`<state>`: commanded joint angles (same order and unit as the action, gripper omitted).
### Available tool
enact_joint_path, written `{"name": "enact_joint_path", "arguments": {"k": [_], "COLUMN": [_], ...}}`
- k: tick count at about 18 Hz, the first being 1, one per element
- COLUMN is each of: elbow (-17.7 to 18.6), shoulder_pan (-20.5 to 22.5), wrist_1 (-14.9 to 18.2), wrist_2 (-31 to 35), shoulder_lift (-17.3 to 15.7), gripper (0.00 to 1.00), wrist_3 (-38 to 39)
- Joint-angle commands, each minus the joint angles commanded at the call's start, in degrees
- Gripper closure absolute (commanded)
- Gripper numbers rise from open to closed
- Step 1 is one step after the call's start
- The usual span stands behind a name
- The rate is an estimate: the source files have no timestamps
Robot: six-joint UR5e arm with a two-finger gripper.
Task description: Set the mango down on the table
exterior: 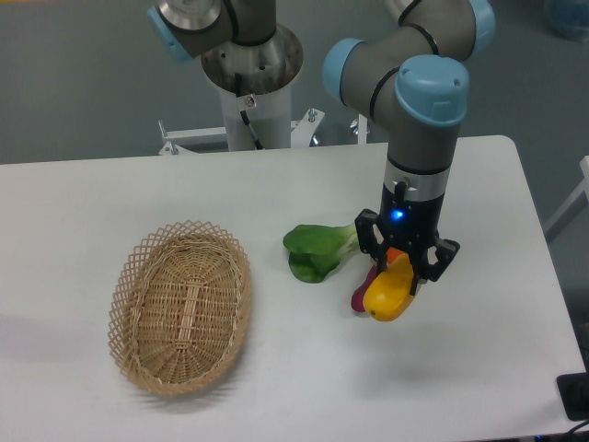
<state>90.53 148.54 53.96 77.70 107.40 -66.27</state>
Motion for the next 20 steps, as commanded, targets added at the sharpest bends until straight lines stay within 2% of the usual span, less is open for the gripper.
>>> {"name": "enact_joint_path", "arguments": {"k": [3,9,15,17,20], "elbow": [1.1,0.5,-0.1,-0.4,-0.4], "shoulder_pan": [0.1,0.0,-1.3,-3.7,-6.6], "wrist_1": [-0.6,-0.4,-0.7,-2.6,-8.2], "wrist_2": [0.0,0.0,-0.1,0.1,0.6], "shoulder_lift": [-0.1,-0.1,0.4,1.9,4.5], "gripper": [0.58,0.58,0.58,0.58,0.58], "wrist_3": [-0.2,0.3,6.1,10.7,20.3]}}
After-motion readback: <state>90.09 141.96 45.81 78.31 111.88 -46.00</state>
